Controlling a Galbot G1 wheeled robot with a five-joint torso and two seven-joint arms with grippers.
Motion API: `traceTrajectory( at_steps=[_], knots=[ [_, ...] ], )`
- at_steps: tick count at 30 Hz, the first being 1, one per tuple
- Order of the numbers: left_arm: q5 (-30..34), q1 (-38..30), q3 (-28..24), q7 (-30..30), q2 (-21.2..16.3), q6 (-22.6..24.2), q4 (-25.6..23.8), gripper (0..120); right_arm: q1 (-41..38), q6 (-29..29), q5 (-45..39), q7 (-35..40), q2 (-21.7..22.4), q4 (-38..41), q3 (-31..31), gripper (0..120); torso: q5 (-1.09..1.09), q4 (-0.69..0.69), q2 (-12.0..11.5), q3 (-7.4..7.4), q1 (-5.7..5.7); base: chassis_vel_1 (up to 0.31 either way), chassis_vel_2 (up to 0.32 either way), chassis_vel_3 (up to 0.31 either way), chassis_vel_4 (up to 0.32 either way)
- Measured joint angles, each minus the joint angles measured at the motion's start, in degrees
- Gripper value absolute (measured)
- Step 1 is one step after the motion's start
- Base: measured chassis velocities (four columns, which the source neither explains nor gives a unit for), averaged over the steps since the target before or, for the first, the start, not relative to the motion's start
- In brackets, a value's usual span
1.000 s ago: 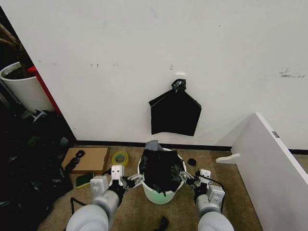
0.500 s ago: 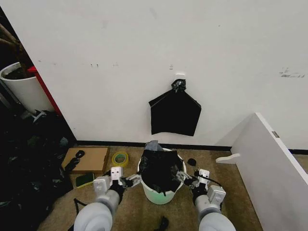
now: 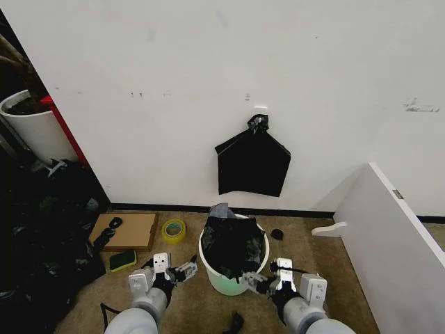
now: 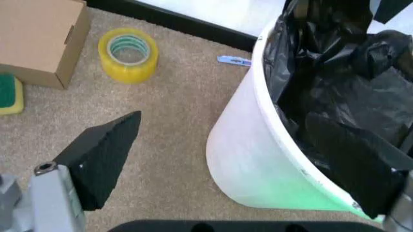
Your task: Place the garbage bag over the trash bin.
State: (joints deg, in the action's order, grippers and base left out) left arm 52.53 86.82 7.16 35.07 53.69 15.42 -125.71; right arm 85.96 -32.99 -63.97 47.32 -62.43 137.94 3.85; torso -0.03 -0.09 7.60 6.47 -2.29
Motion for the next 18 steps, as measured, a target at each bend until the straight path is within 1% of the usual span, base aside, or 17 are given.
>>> traceTrajectory(
  at_steps=[2, 6, 10, 15, 17, 18],
  knots=[
    [-0.1, 0.1, -0.2, 0.0, -0.3, 0.0, -0.4, 100, -2.1, -0.8, -5.3, 3.4, -1.0, -0.5, -0.5, 100, 0.0, 0.01, 0.0, 0.0, 0.0, 0.0, 0.0, 0.0, 0.0],
    [-0.8, 0.3, -0.4, 0.0, -0.9, 0.1, -1.0, 100, -5.4, -0.6, -10.0, 7.8, -2.9, -3.5, -1.9, 100, 0.0, 0.0, 0.0, 0.0, 0.0, 0.0, 0.0, 0.0, 0.0],
    [-1.0, 0.5, -0.5, 0.0, -0.9, 0.2, -1.6, 100, -7.0, 0.5, -11.6, 9.5, -4.1, -6.0, -2.3, 100, 0.0, 0.0, 0.0, 0.0, 0.0, 0.0, 0.0, 0.0, 0.0],
    [-1.1, 0.6, -0.5, 0.0, -0.9, 0.2, -1.9, 100, -8.4, 1.0, -11.5, 9.7, -5.3, -8.1, -3.0, 100, 0.0, 0.0, 0.0, 0.0, 0.0, 0.0, 0.0, 0.0, 0.0],
    [-1.2, 0.5, -0.6, 0.0, -0.8, 0.3, -1.9, 100, -9.3, 1.3, -11.2, 9.7, -5.9, -9.8, -3.5, 95, 0.0, 0.0, 0.0, 0.0, 0.0, 0.0, 0.0, 0.0, 0.0],
    [-1.2, 0.5, -0.6, 0.0, -0.8, 0.3, -1.9, 100, -9.5, 1.4, -11.0, 9.7, -6.1, -10.3, -3.6, 91, 0.0, 0.0, 0.0, 0.0, 0.0, 0.0, 0.0, 0.0, 0.0]
  ],
)
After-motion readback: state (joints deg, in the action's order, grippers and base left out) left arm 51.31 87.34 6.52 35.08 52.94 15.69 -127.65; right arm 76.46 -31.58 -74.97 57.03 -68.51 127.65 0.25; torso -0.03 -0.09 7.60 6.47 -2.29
